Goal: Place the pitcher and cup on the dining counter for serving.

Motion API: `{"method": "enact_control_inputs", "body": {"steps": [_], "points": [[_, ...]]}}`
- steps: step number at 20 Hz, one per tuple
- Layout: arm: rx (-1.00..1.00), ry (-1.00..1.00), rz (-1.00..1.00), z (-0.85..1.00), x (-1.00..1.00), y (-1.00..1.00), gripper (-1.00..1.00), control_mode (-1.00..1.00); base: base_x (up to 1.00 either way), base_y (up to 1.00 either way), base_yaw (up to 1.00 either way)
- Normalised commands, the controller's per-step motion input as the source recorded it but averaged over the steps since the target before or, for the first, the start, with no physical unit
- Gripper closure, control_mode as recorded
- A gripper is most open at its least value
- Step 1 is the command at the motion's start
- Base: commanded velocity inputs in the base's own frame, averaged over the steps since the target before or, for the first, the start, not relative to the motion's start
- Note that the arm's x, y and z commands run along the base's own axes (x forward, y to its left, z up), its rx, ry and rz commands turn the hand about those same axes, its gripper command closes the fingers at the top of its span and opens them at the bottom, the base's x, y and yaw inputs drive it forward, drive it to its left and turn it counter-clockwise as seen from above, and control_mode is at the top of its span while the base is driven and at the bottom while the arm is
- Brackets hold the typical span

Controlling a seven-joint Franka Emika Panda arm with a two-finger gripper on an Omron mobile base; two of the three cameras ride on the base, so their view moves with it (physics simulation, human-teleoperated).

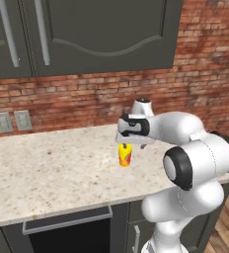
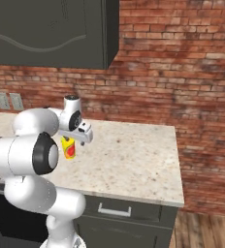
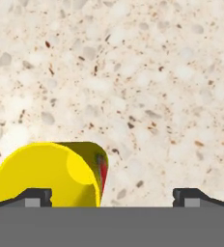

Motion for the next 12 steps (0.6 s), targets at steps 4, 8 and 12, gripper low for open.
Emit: {"method": "enact_control_inputs", "body": {"steps": [4, 8, 12], "points": [[-0.02, 0.00, 0.00, -0.43, 0.00, 0.00, -1.00, -1.00, 0.00, 0.00, 0.00], [0.00, 0.00, 0.00, -0.38, 0.00, 0.00, -1.00, -1.00, 0.00, 0.00, 0.00], [0.00, -0.01, 0.00, -0.33, 0.01, 0.00, -1.00, -1.00, 0.00, 0.00, 0.00]]}}
